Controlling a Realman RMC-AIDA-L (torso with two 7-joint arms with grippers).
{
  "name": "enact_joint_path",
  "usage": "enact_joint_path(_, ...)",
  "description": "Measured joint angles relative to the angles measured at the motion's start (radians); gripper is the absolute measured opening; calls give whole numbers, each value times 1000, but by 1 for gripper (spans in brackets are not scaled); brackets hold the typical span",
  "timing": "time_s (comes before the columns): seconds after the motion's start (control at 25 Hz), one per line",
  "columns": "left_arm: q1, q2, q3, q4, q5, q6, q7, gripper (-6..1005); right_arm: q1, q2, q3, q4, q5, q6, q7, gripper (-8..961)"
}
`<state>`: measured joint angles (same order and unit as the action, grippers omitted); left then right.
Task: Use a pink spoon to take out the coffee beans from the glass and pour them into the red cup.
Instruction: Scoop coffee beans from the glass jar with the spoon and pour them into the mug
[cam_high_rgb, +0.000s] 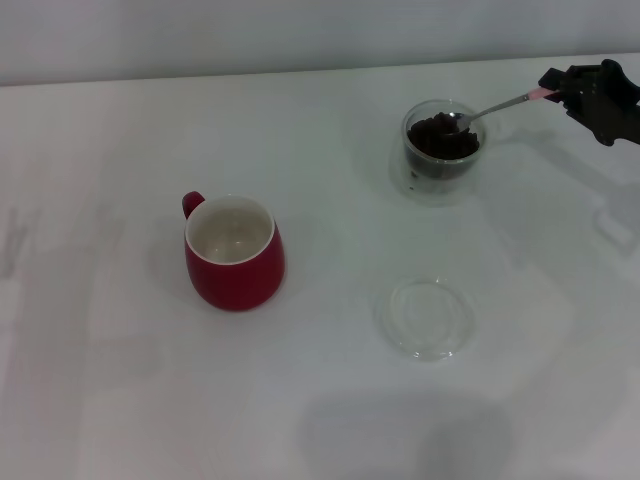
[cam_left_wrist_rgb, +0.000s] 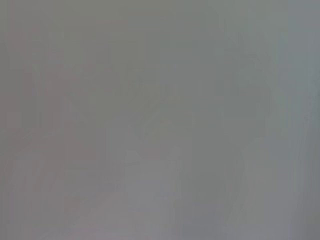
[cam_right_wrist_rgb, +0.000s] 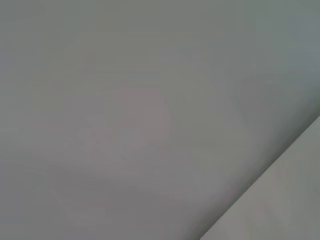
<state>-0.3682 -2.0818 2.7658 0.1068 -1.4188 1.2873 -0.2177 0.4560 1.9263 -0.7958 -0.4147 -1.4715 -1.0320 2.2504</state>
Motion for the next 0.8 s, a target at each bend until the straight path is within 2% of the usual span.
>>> enact_joint_path(0.4,-5,0,0,2,0,-1,0,890,16,-40,4,71,12,-50,31,145)
enact_joint_path(0.8,-7,0,0,2,0,-3,0,891,28,-54,4,75,13,-142,81,145)
